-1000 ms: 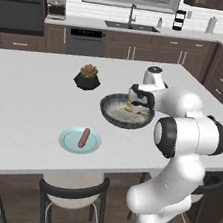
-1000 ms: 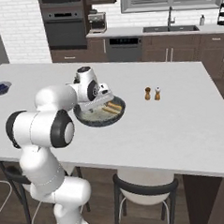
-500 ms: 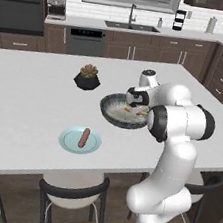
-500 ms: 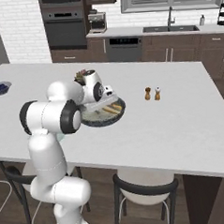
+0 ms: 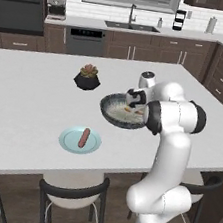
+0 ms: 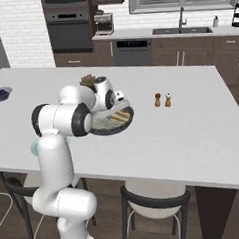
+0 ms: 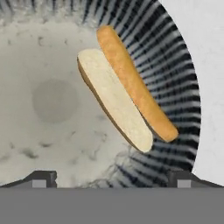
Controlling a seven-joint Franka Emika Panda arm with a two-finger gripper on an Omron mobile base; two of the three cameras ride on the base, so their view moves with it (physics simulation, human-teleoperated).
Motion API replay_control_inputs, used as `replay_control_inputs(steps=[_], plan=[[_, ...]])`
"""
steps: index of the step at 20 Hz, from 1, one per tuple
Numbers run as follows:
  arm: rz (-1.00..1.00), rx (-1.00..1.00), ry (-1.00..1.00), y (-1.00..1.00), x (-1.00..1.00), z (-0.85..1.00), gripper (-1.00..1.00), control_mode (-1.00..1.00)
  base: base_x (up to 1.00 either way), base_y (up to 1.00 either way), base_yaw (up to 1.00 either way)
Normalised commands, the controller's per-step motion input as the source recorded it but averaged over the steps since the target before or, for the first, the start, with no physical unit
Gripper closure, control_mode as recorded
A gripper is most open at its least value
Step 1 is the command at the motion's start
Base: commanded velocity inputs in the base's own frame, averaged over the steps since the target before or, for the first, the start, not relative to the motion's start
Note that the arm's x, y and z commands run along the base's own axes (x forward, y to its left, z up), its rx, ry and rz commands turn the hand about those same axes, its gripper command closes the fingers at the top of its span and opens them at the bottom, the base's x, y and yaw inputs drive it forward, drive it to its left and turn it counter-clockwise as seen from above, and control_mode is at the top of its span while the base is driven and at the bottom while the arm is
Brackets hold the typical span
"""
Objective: Place one bun and one sausage from the bowl on each plate.
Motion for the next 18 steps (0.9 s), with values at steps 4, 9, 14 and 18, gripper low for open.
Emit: replay_control_inputs(steps=[4, 9, 14, 18], plan=[[0.00, 0.00, 0.00, 0.00, 0.38, -0.37, -1.00, -1.00, 0.00, 0.00, 0.00], [0.00, 0.00, 0.00, 0.00, 0.49, -0.27, -1.00, -1.00, 0.00, 0.00, 0.00], [0.00, 0.00, 0.00, -0.03, 0.45, -0.06, -1.00, -1.00, 0.00, 0.00, 0.00], [0.02, 0.00, 0.00, 0.00, 0.03, -0.01, -1.00, -1.00, 0.00, 0.00, 0.00]])
